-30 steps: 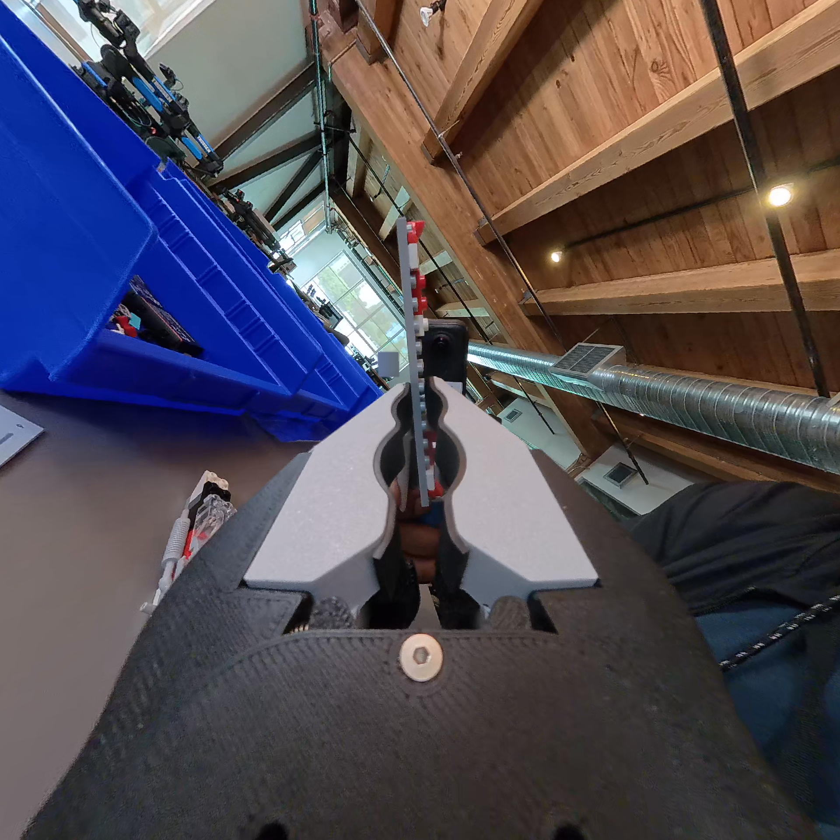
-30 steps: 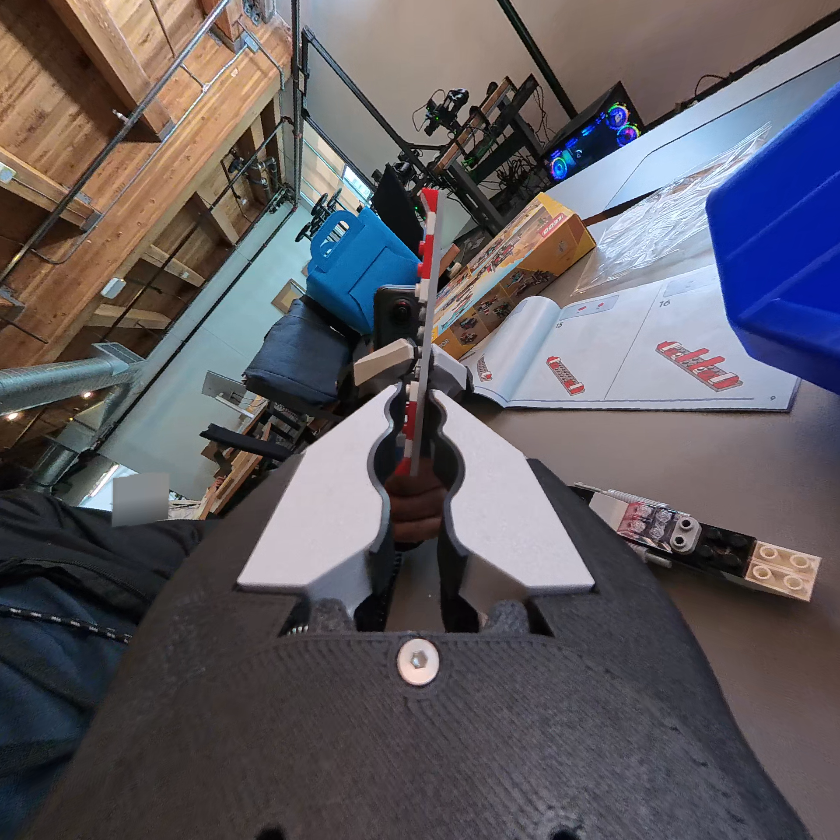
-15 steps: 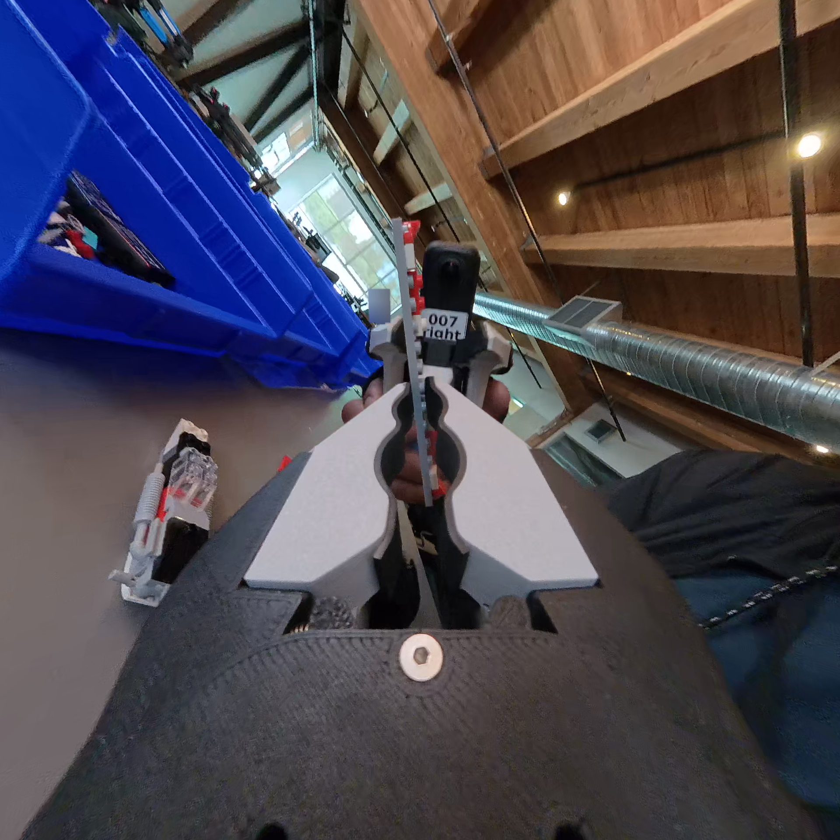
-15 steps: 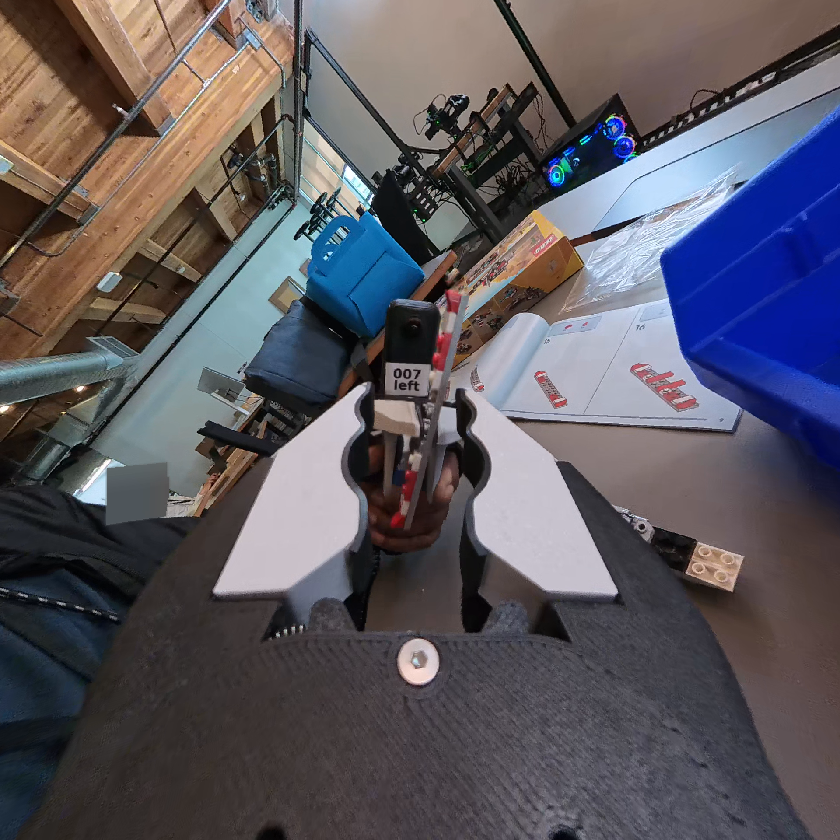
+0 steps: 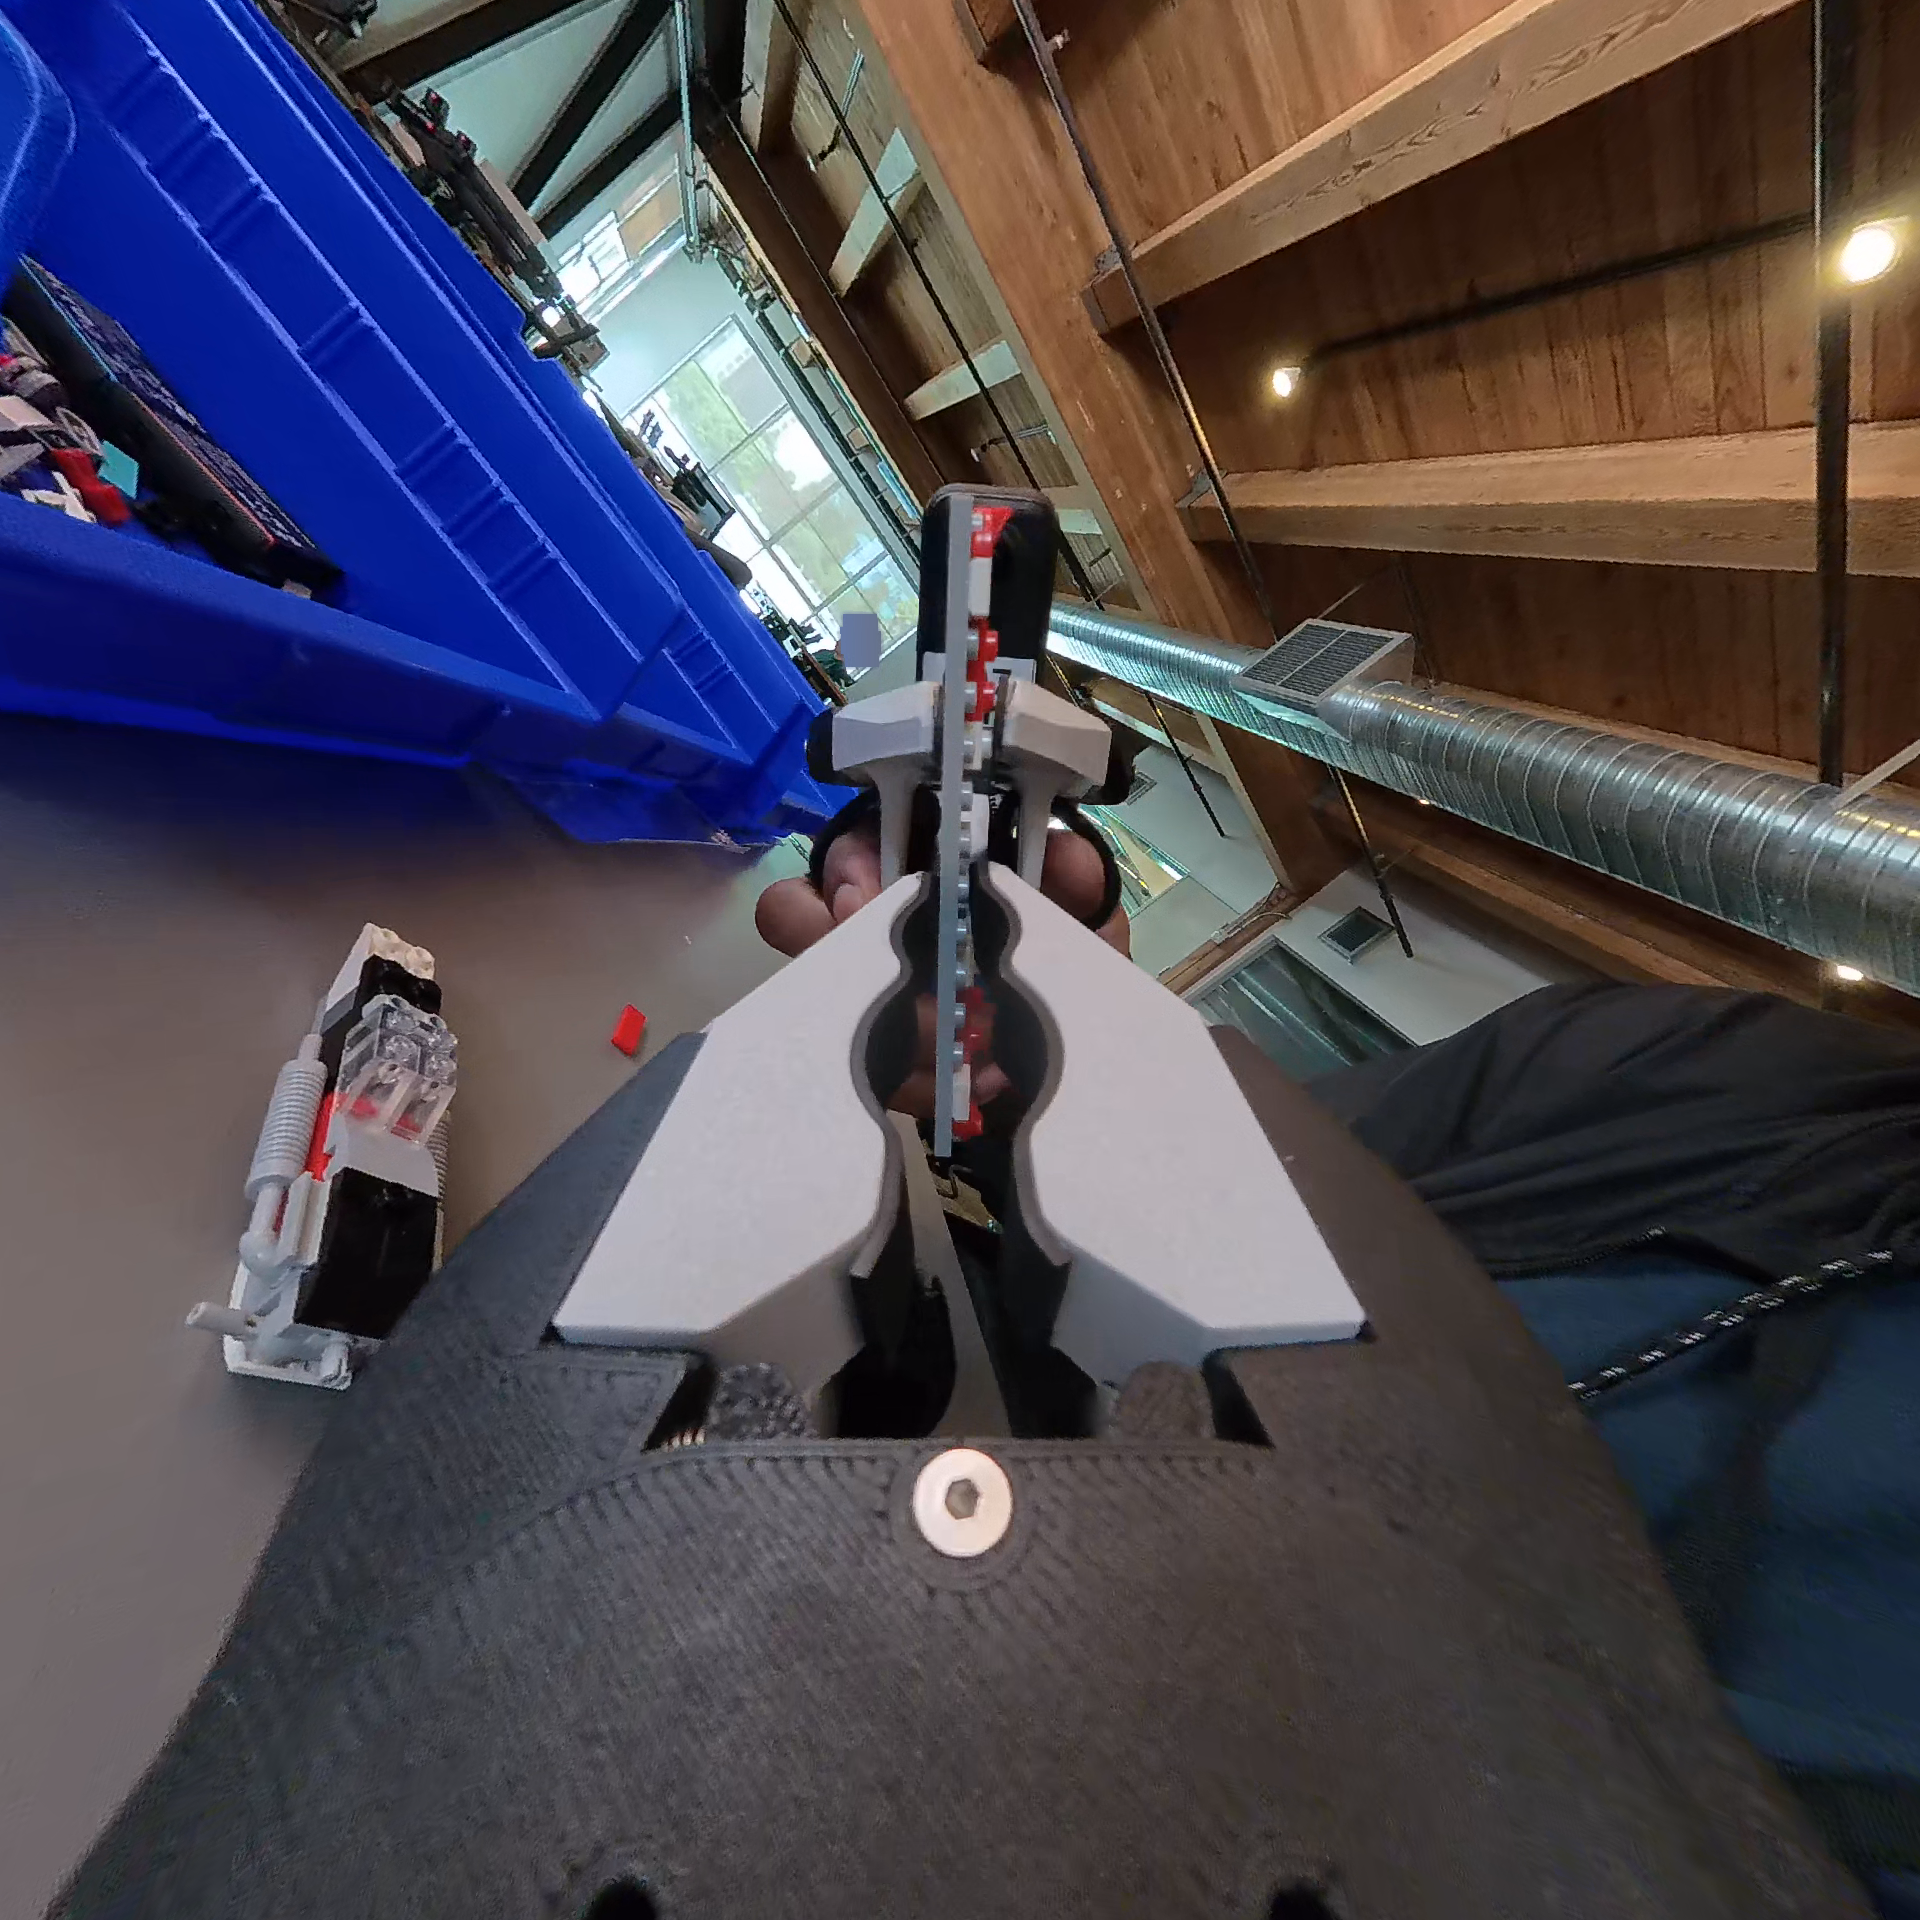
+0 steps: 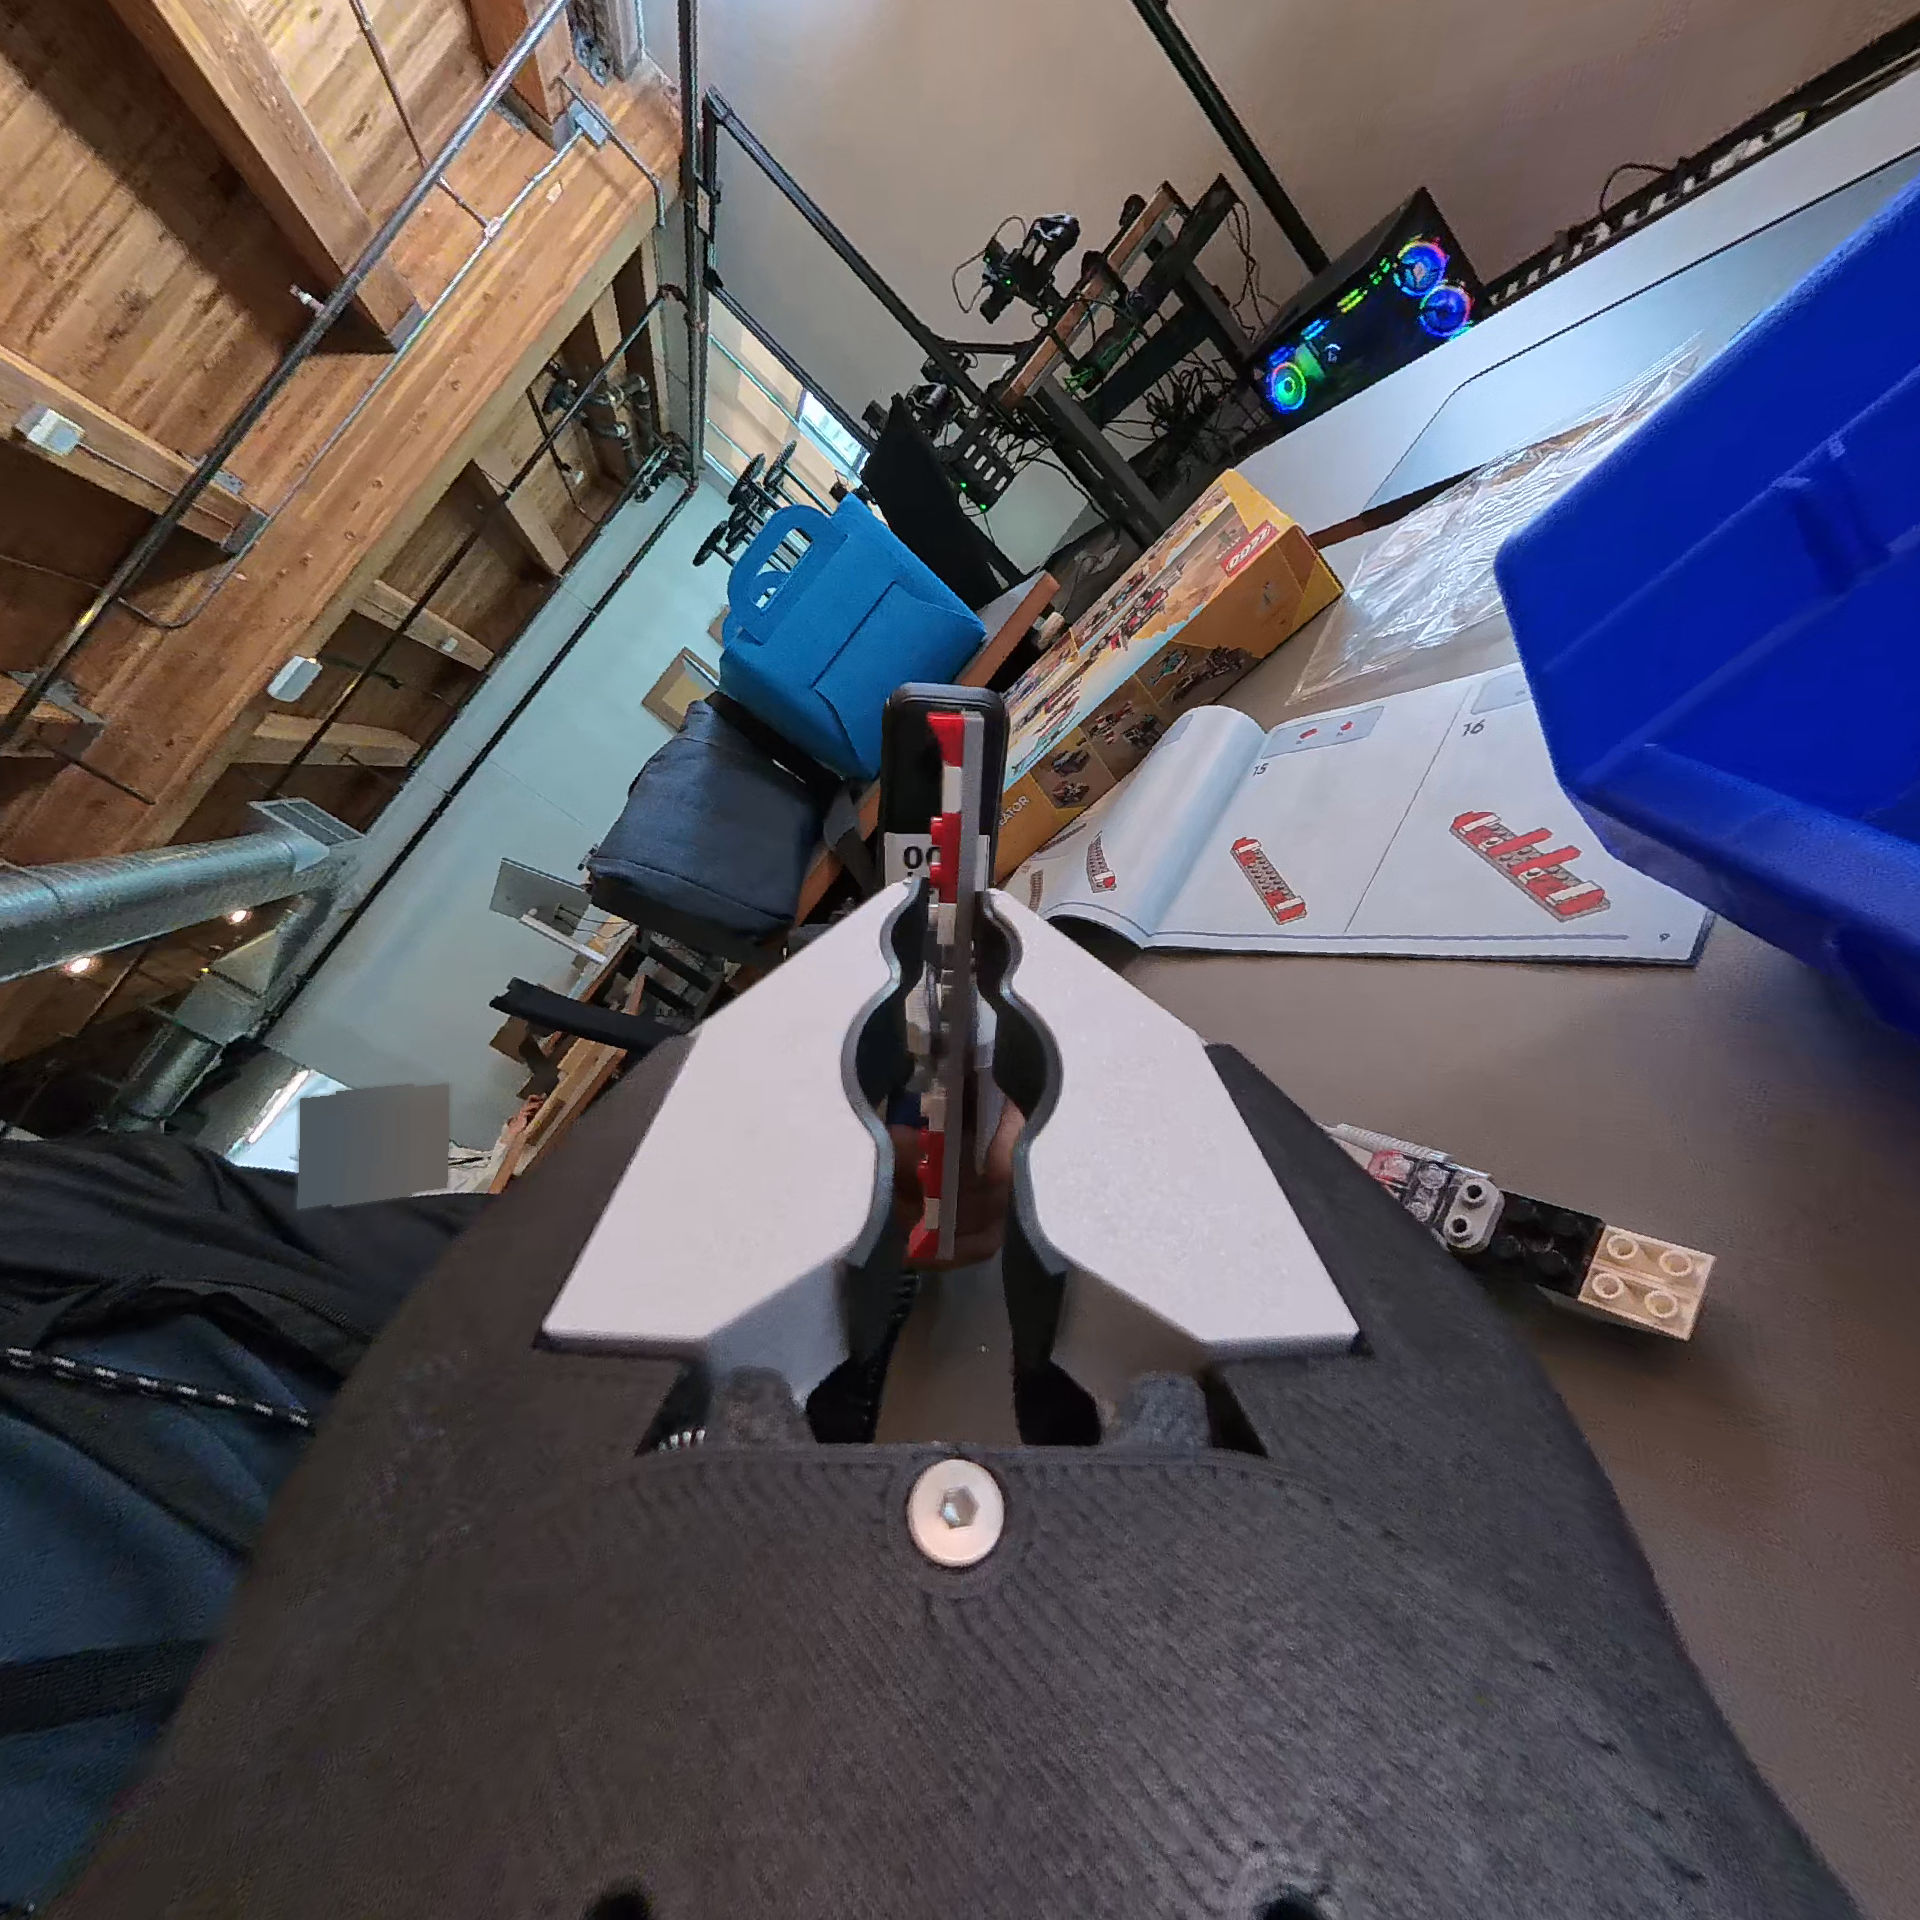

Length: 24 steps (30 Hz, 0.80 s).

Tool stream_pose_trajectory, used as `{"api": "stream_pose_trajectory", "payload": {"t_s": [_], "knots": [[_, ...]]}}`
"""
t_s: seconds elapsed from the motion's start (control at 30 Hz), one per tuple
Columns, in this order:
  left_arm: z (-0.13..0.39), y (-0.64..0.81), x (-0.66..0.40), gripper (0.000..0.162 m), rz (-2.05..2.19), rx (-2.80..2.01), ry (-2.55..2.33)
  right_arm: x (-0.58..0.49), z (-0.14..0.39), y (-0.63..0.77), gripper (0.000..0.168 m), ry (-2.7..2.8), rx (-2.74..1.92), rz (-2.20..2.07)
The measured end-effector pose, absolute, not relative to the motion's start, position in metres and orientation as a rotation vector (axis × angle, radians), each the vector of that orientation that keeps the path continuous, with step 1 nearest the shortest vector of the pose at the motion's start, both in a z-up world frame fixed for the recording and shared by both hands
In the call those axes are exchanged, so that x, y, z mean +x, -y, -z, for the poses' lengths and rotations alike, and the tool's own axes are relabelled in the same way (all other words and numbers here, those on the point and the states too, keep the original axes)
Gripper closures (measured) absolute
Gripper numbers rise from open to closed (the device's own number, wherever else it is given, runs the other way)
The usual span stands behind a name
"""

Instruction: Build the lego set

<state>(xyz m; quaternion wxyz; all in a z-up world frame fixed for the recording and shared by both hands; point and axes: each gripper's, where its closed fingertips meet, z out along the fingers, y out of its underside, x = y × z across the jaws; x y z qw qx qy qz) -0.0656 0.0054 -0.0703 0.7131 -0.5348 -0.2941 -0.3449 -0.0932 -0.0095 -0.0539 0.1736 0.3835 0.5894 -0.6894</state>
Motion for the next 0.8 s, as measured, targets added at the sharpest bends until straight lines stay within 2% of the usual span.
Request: {"api": "stream_pose_trajectory", "payload": {"t_s": [0.2,0.3,0.8], "knots": [[0.069,-0.004,-0.068,0.155,0.77,-1.166,0.662,-0.094,0.052,0.008,0.162,-1.653,1.09,1.963],[0.068,0.0,-0.074,0.148,0.757,-1.142,0.685,-0.093,0.051,0.008,0.162,-1.656,1.09,1.958],[0.065,0.004,-0.074,0.155,0.739,-1.137,0.663,-0.087,0.06,0.016,0.162,-1.673,1.092,1.883]]}}
